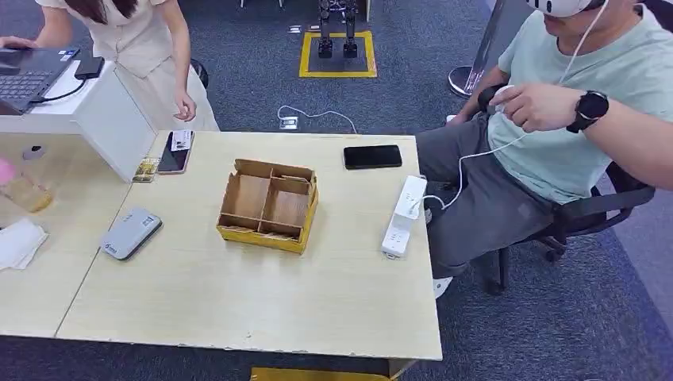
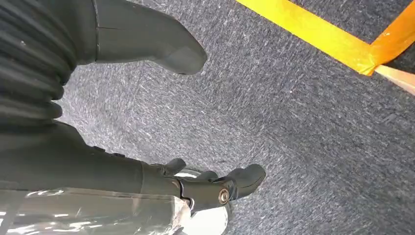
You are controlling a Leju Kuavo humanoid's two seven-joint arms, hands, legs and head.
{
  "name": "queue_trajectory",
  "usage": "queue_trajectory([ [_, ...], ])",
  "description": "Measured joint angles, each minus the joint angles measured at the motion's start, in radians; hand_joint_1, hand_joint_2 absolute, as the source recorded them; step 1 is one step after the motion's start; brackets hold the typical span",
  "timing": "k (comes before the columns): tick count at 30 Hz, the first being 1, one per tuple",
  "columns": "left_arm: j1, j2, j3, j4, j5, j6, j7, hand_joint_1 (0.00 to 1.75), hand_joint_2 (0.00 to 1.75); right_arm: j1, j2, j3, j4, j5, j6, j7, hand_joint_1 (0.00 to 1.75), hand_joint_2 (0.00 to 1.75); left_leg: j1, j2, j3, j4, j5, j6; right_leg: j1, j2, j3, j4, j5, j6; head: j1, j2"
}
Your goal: Pass the card to the sensor for recognition and then transmit it.
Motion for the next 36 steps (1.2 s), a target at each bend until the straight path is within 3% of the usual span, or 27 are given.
queue_trajectory([
  [1, 0.016, 0.0, -0.011, 0.0, -0.019, 0.039, -0.008, 0.0, 1.75, 0.0, 0.001, -0.003, 0.0, 0.0, -0.002, 0.0, 0.0, 1.75, 0.0, -0.001, 0.0, 0.0, 0.0, 0.0, 0.0, -0.001, 0.0, 0.0, 0.0, 0.0, 0.0, 0.0],
  [10, 0.021, 0.0, -0.014, 0.0, -0.019, 0.039, -0.008, 0.0, 1.75, 0.001, 0.001, -0.003, 0.0, 0.0, -0.002, 0.0, 0.0, 1.75, 0.0, -0.001, 0.0, 0.0, 0.0, 0.0, 0.0, -0.001, 0.0, 0.0, 0.0, 0.0, 0.0, 0.0],
  [13, 0.066, -0.004, -0.035, 0.001, -0.076, 0.16, -0.019, 0.0, 1.75, 0.001, 0.002, -0.009, 0.0, -0.002, -0.003, 0.0, 0.0, 1.75, 0.0, -0.003, 0.001, 0.0, 0.0, -0.001, 0.0, -0.002, 0.0, 0.0, -0.001, 0.0, 0.0, 0.0],
  [14, 0.155, -0.026, -0.056, 0.022, -0.157, 0.303, -0.023, 0.0, 1.75, 0.001, 0.005, -0.019, 0.0, -0.002, -0.007, 0.0, 0.0, 1.75, 0.0, -0.004, 0.002, 0.0, 0.0, -0.001, -0.001, -0.004, 0.001, 0.0, -0.001, 0.0, 0.0, 0.0],
  [16, 0.334, -0.1, -0.055, 0.086, -0.275, 0.431, -0.013, 0.0, 1.75, 0.0, 0.011, -0.039, 0.0, -0.002, -0.015, 0.0, 0.0, 1.75, 0.0, -0.005, 0.003, 0.0, 0.001, -0.001, 0.0, -0.004, 0.003, 0.0, -0.001, 0.0, 0.0, 0.0],
  [17, 0.48, -0.166, -0.015, 0.117, -0.371, 0.432, 0.001, 0.0, 1.75, 0.002, 0.014, -0.053, 0.0, 0.002, -0.019, -0.001, 0.0, 1.75, -0.003, -0.004, 0.004, 0.0, 0.002, -0.001, -0.003, -0.004, 0.003, 0.0, 0.0, -0.001, 0.0, 0.0],
  [18, 0.588, -0.232, 0.064, 0.14, -0.501, 0.385, 0.01, 0.0, 1.75, 0.002, 0.017, -0.067, -0.001, 0.01, -0.02, -0.001, 0.0, 1.75, -0.002, -0.004, 0.003, 0.0, 0.002, -0.001, -0.003, -0.003, 0.003, 0.0, 0.001, 0.0, -0.002, 0.0],
  [20, 0.866, -0.412, 0.316, 0.156, -0.713, 0.28, 0.015, 0.0, 1.75, 0.006, 0.027, -0.112, -0.001, 0.024, -0.022, 0.002, 0.0, 1.75, -0.005, 0.001, 0.003, 0.0, 0.001, 0.001, -0.005, 0.003, 0.001, 0.0, 0.002, 0.001, 0.0, 0.0],
  [22, 1.001, -0.486, 0.456, 0.156, -0.769, 0.227, -0.014, 0.0, 1.75, 0.007, 0.031, -0.142, -0.002, 0.035, -0.025, 0.002, 0.0, 1.75, -0.005, 0.001, 0.003, 0.0, 0.001, 0.001, -0.005, 0.002, 0.001, 0.0, 0.002, 0.002, -0.001, 0.0],
  [27, 1.06, -0.602, 0.526, 0.17, -0.871, 0.246, -0.017, 0.0, 1.75, 0.007, 0.034, -0.167, -0.003, 0.047, -0.031, 0.0, 0.0, 1.75, -0.006, 0.0, 0.003, 0.0, 0.001, 0.001, -0.006, 0.001, 0.002, 0.0, 0.001, 0.002, -0.001, 0.0],
  [33, 1.103, -0.81, 0.547, 0.25, -1.008, 0.332, 0.011, 0.0, 1.75, 0.007, 0.042, -0.199, -0.007, 0.062, -0.035, 0.0, 0.0, 1.75, -0.007, -0.002, 0.003, 0.0, 0.001, 0.002, -0.006, -0.001, 0.002, 0.0, 0.002, 0.003, -0.001, 0.0],
  [36, 1.106, -0.894, 0.547, 0.281, -1.033, 0.341, 0.024, 0.0, 1.75, 0.007, 0.044, -0.21, -0.008, 0.063, -0.035, 0.0, 0.0, 1.75, -0.007, -0.002, 0.003, 0.0, 0.001, 0.002, -0.006, -0.001, 0.002, 0.0, 0.002, 0.003, -0.001, 0.0],
])
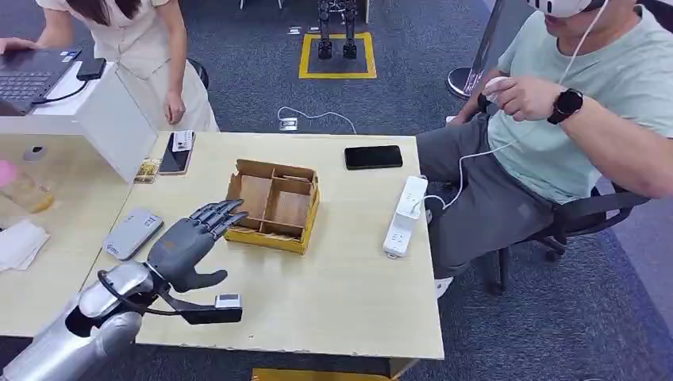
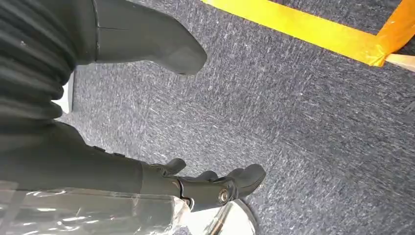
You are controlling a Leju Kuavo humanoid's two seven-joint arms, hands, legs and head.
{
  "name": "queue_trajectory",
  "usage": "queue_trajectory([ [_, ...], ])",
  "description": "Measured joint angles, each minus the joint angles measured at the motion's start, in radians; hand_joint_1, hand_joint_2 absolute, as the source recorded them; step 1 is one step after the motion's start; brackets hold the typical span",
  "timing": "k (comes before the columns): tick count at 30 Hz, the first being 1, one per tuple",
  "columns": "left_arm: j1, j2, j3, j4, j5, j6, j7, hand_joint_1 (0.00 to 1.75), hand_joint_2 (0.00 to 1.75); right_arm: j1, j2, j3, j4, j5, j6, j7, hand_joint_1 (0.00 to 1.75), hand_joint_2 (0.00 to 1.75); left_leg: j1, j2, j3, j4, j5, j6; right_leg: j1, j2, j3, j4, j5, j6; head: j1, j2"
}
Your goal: Pass the card to the sensor for recognition and then transmit it.
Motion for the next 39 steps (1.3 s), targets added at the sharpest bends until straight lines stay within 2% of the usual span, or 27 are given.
queue_trajectory([
  [8, -0.021, -0.209, 0.0, 0.101, -0.105, 0.056, 0.036, 0.0, 1.75, -0.002, 0.005, -0.021, -0.001, 0.02, 0.0, 0.0, 0.0, 1.75, 0.0, 0.0, 0.0, 0.0, 0.0, 0.001, 0.0, 0.0, 0.0, 0.0, 0.0, 0.001, 0.0, 0.0],
  [14, -0.045, -0.32, 0.0, 0.187, -0.178, 0.111, 0.071, 0.0, 1.75, -0.003, 0.006, -0.027, -0.001, 0.037, 0.0, -0.007, 0.0, 1.75, 0.0, 0.0, 0.0, 0.0, 0.0, 0.001, 0.0, 0.0, 0.0, 0.0, 0.0, 0.001, 0.0, 0.0],
  [20, -0.053, -0.366, 0.023, 0.24, -0.214, 0.123, 0.089, 0.0, 1.75, -0.003, 0.006, -0.031, -0.001, 0.047, 0.002, -0.007, 0.0, 1.75, 0.0, 0.0, 0.0, 0.0, 0.0, 0.001, 0.0, 0.0, 0.0, 0.0, 0.0, 0.001, 0.0, 0.0],
  [28, -0.072, -0.411, 0.074, 0.324, -0.397, 0.154, 0.174, 0.0, 1.75, -0.003, 0.007, -0.035, -0.001, 0.06, 0.005, -0.027, 0.0, 1.75, 0.0, 0.0, 0.0, 0.0, 0.0, 0.001, 0.0, 0.0, 0.0, 0.0, 0.0, 0.001, 0.0, 0.0],
  [34, -0.082, -0.437, 0.188, 0.396, -0.48, 0.165, 0.178, 0.0, 1.75, -0.004, 0.01, -0.047, -0.001, 0.081, 0.013, -0.03, 0.0, 1.75, 0.0, 0.0, 0.0, 0.0, 0.0, 0.001, 0.0, 0.0, 0.0, 0.0, 0.0, 0.001, 0.0, 0.0],
  [39, -0.081, -0.441, 0.278, 0.427, -0.507, 0.17, 0.178, 0.0, 1.75, -0.004, 0.01, -0.049, -0.001, 0.091, 0.014, -0.03, 0.0, 1.75, 0.0, 0.0, 0.0, 0.0, 0.0, 0.001, 0.0, 0.0, 0.0, 0.0, 0.0, 0.001, 0.0, 0.0],
])
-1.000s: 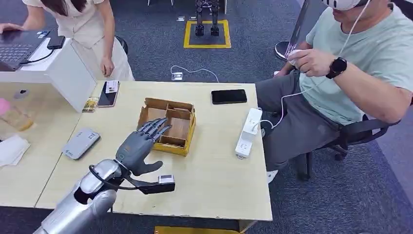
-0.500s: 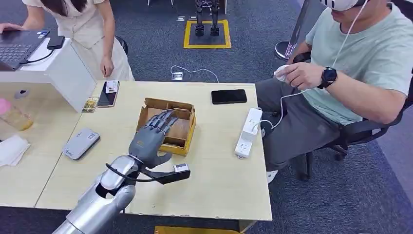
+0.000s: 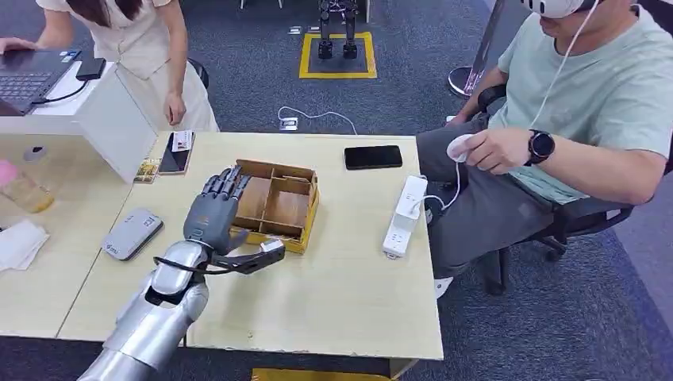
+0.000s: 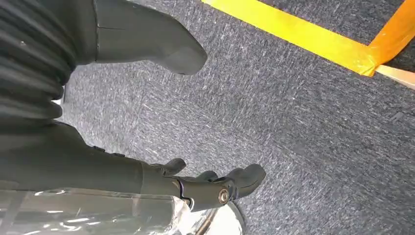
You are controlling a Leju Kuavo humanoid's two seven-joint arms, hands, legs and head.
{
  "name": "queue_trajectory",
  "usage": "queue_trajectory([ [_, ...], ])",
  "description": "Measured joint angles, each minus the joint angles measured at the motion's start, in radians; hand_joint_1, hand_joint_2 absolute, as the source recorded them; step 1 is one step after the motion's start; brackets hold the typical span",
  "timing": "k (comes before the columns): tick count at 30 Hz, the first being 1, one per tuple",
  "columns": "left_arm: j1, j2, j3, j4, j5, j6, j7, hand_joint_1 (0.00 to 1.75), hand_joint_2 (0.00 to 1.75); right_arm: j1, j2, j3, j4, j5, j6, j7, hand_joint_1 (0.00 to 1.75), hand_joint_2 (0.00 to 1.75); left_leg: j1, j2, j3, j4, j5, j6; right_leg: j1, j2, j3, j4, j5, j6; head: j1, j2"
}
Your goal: Pass the card to the sensor for recognition and then transmit it.
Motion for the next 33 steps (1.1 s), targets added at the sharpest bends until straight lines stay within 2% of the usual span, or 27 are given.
queue_trajectory([
  [9, 0.003, 0.001, 0.127, 0.047, -0.034, 0.003, 0.0, 0.0, 1.75, 0.0, 0.0, -0.011, -0.002, 0.014, 0.001, -0.006, 0.0, 1.75, 0.0, 0.0, 0.0, 0.0, 0.0, 0.0, 0.0, 0.0, 0.0, 0.0, 0.0, 0.0, 0.0, 0.0],
  [14, 0.009, 0.0, 0.168, 0.064, -0.049, 0.006, -0.018, 0.0, 1.75, 0.0, 0.0, -0.021, -0.003, 0.018, 0.001, -0.006, 0.0, 1.75, 0.0, 0.0, 0.0, 0.0, 0.0, 0.0, 0.0, 0.0, 0.0, 0.0, 0.0, 0.0, 0.0, 0.0],
  [23, 0.014, 0.001, 0.185, 0.079, -0.055, 0.005, -0.066, 0.0, 1.75, -0.001, 0.0, -0.026, -0.005, 0.027, 0.001, -0.008, 0.0, 1.75, 0.0, 0.0, 0.0, 0.0, 0.0, 0.0, 0.0, 0.0, 0.0, 0.0, 0.0, 0.0, 0.0, 0.0],
  [29, 0.037, 0.009, 0.189, 0.077, 0.026, 0.0, -0.141, 0.0, 1.75, -0.001, 0.0, -0.037, -0.006, 0.03, 0.0, -0.008, 0.0, 1.75, 0.0, 0.0, 0.0, 0.0, 0.0, 0.0, 0.0, 0.0, 0.0, 0.0, 0.0, 0.0, 0.0, 0.0],
  [33, 0.05, 0.026, 0.193, 0.067, 0.065, -0.013, -0.172, 0.0, 1.75, -0.001, 0.0, -0.045, -0.006, 0.033, 0.0, -0.008, 0.0, 1.75, 0.0, 0.0, 0.0, 0.0, 0.0, 0.0, 0.0, 0.0, 0.0, 0.0, 0.0, 0.0, 0.0, 0.0],
])
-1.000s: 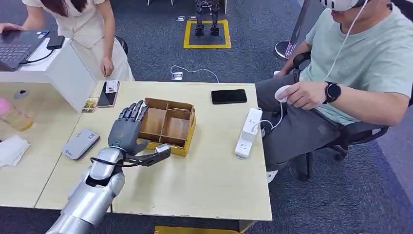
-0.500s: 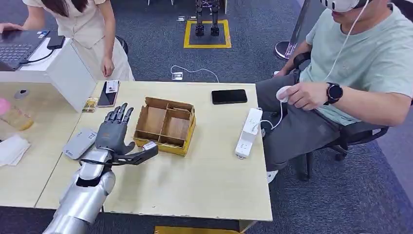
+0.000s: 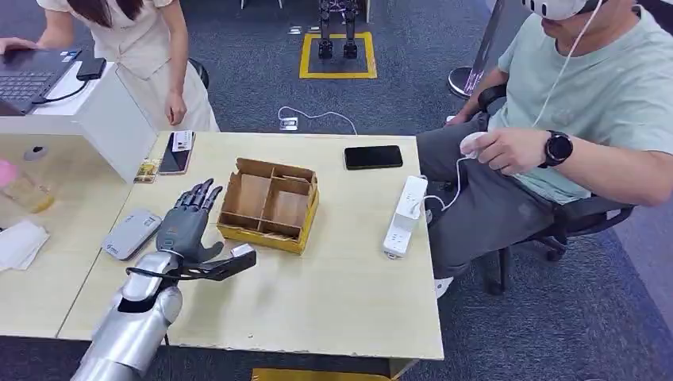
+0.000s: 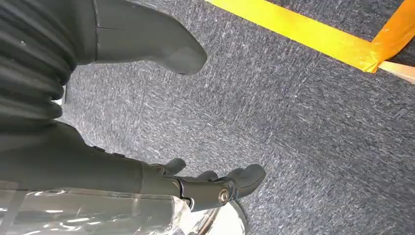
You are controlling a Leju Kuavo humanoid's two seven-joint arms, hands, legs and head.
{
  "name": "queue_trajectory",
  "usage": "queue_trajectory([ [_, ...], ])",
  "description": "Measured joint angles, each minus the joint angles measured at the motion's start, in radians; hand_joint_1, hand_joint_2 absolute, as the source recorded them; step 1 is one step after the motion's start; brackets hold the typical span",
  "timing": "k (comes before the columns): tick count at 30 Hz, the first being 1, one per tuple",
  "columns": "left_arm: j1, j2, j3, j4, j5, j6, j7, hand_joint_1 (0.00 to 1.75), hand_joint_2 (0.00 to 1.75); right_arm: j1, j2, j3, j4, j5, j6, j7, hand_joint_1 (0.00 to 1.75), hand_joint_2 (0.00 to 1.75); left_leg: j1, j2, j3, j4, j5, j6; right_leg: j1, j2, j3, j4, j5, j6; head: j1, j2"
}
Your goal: Pass the card to the sensor for recognition and then transmit it.
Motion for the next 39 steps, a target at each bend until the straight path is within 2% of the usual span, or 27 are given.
queue_trajectory([
  [4, 0.012, 0.026, 0.0, -0.017, 0.048, -0.026, -0.035, 0.0, 1.75, 0.0, 0.0, -0.005, 0.0, 0.002, 0.0, -0.002, 0.0, 1.75, 0.0, 0.0, 0.0, 0.0, 0.0, 0.0, 0.0, 0.0, 0.0, 0.0, 0.0, 0.0, 0.0, 0.0],
  [9, 0.018, 0.054, 0.0, -0.028, 0.072, -0.044, -0.048, 0.0, 1.75, -0.001, 0.0, -0.005, 0.0, 0.007, 0.0, -0.005, 0.0, 1.75, 0.0, 0.0, 0.0, 0.0, 0.0, 0.0, 0.0, 0.0, 0.0, 0.0, 0.0, 0.0, 0.0, 0.0],
  [10, 0.02, 0.058, 0.0, -0.029, 0.074, -0.045, -0.048, 0.65, 1.75, 0.0, 0.0, -0.005, 0.0, 0.008, 0.0, -0.006, 0.0, 1.75, 0.0, 0.0, 0.0, 0.0, 0.0, 0.0, 0.0, 0.0, 0.0, 0.0, 0.0, 0.0, 0.0, 0.0],
  [11, 0.021, 0.062, 0.0, -0.031, 0.078, -0.048, -0.049, 1.2, 1.75, -0.001, 0.0, -0.006, 0.0, 0.01, 0.0, -0.006, 0.0, 1.75, 0.0, 0.0, 0.0, 0.0, 0.0, 0.0, 0.0, 0.0, 0.0, 0.0, 0.0, 0.0, 0.0, 0.0],
  [12, 0.022, 0.067, -0.001, -0.032, 0.085, -0.05, -0.051, 1.61, 1.75, -0.001, 0.0, -0.006, 0.0, 0.011, 0.0, -0.007, 0.0, 1.75, 0.0, 0.0, 0.0, 0.0, 0.0, 0.0, 0.0, 0.0, 0.0, 0.0, 0.0, 0.0, 0.0, 0.0],
  [14, 0.025, 0.079, -0.001, -0.032, 0.106, -0.053, -0.058, 1.61, 1.75, -0.001, 0.0, -0.008, 0.0, 0.013, 0.0, -0.007, 0.0, 1.75, 0.0, 0.0, 0.0, 0.0, 0.0, 0.0, 0.0, 0.0, 0.0, 0.0, 0.0, 0.0, 0.0, 0.0],
  [15, 0.026, 0.086, -0.001, -0.032, 0.117, -0.056, -0.061, 1.75, 1.75, -0.001, 0.0, -0.01, 0.0, 0.014, 0.0, -0.007, 0.0, 1.75, 0.0, 0.0, 0.0, 0.0, 0.0, 0.0, 0.0, 0.0, 0.0, 0.0, 0.0, 0.0, 0.0, 0.0],
  [34, 0.039, 0.134, -0.031, -0.034, 0.156, -0.069, -0.065, 1.75, 1.75, -0.004, 0.0, -0.028, 0.0, 0.027, -0.002, -0.007, 0.0, 1.75, 0.0, 0.0, 0.0, 0.0, 0.0, 0.0, 0.0, 0.0, 0.0, 0.0, 0.0, 0.0, 0.0, 0.0],
  [36, 0.041, 0.136, -0.033, -0.034, 0.159, -0.069, -0.065, 1.48, 1.75, -0.005, 0.0, -0.028, 0.0, 0.03, -0.002, -0.007, 0.0, 1.75, 0.0, 0.0, 0.0, 0.0, 0.0, 0.0, 0.0, 0.0, 0.0, 0.0, 0.0, 0.0, 0.0, 0.0],
  [37, 0.042, 0.137, -0.034, -0.034, 0.161, -0.069, -0.066, 0.0, 1.75, -0.005, 0.0, -0.028, 0.0, 0.031, -0.002, -0.008, 0.0, 1.75, 0.0, 0.0, 0.0, 0.0, 0.0, 0.0, 0.0, 0.0, 0.0, 0.0, 0.0, 0.0, 0.0, 0.0],
  [39, 0.043, 0.141, -0.035, -0.034, 0.165, -0.067, -0.067, 0.0, 1.75, -0.005, 0.0, -0.028, 0.0, 0.032, -0.002, -0.008, 0.0, 1.75, 0.0, 0.0, 0.0, 0.0, 0.0, 0.0, 0.0, 0.0, 0.0, 0.0, 0.0, 0.0, 0.0, 0.0],
])
